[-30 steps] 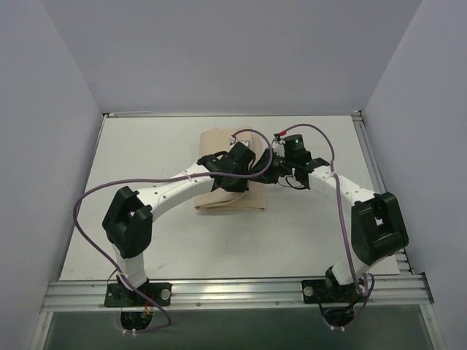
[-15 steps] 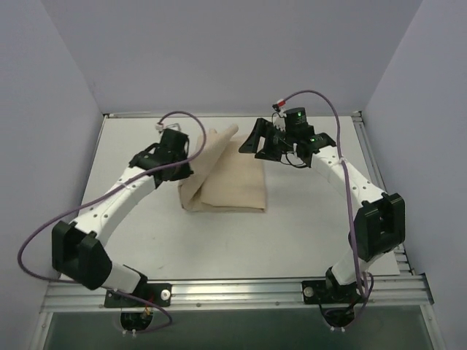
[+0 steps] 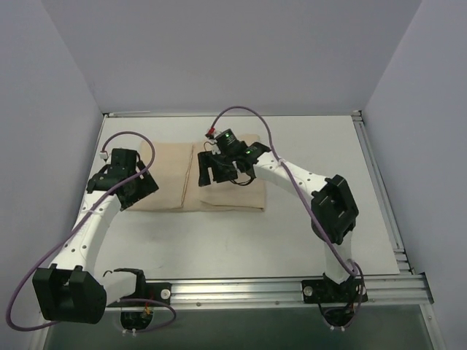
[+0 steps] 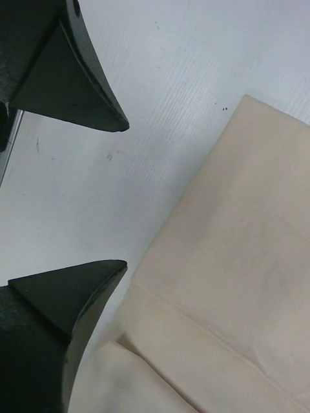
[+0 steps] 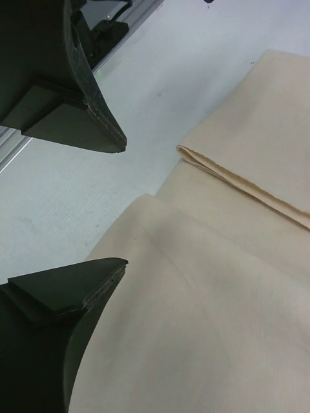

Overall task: Open and lay out the surgical kit
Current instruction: Open the surgical kit at the center of the board.

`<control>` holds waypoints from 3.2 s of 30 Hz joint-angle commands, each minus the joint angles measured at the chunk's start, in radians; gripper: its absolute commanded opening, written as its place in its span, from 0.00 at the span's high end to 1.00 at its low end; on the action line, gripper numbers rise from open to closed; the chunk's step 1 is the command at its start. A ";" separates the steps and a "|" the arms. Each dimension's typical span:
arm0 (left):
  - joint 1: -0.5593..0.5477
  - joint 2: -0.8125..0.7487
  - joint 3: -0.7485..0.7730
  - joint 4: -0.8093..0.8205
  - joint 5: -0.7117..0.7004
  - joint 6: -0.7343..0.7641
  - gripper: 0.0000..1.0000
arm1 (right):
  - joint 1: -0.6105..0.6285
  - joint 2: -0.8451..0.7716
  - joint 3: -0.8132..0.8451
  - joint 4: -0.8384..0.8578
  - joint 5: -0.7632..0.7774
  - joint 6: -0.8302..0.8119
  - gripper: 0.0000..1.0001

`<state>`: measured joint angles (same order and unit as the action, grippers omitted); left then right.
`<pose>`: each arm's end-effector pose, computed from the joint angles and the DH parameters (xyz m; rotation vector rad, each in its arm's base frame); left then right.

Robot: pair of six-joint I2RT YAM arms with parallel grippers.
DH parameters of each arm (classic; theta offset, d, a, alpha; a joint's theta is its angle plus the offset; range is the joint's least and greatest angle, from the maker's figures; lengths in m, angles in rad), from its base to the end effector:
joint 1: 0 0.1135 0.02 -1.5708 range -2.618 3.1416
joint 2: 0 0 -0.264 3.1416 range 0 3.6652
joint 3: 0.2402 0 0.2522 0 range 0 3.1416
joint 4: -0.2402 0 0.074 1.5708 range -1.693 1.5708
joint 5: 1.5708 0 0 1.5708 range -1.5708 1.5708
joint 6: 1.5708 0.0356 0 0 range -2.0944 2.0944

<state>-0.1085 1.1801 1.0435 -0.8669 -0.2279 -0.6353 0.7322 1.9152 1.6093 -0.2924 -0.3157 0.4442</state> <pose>0.2282 -0.0168 0.2920 -0.7412 2.4241 0.0017 0.3272 0.3090 0.2847 -0.5238 2.2580 0.9833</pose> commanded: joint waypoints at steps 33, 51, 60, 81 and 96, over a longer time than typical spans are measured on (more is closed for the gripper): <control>0.015 0.184 -0.057 0.128 0.197 -0.064 0.21 | 0.185 0.266 0.511 -0.376 0.566 -0.007 0.99; 0.000 0.208 0.003 0.137 0.265 0.013 0.19 | -0.527 -0.374 -0.261 -0.252 0.428 -0.117 0.39; -0.031 0.246 0.038 0.141 0.285 0.022 0.16 | -0.386 -0.208 -0.172 -0.208 0.326 -0.173 0.32; -0.049 0.273 0.027 0.158 0.300 0.013 0.18 | -0.292 0.091 -0.132 -0.197 0.458 -0.133 0.59; -0.048 0.277 0.044 0.143 0.280 0.028 0.18 | -0.375 0.043 -0.078 -0.274 0.592 -0.153 1.00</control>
<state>-0.1555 1.4555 1.0401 -0.7429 0.0616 -0.6228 0.4221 2.0403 1.4944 -0.4992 0.1730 0.3050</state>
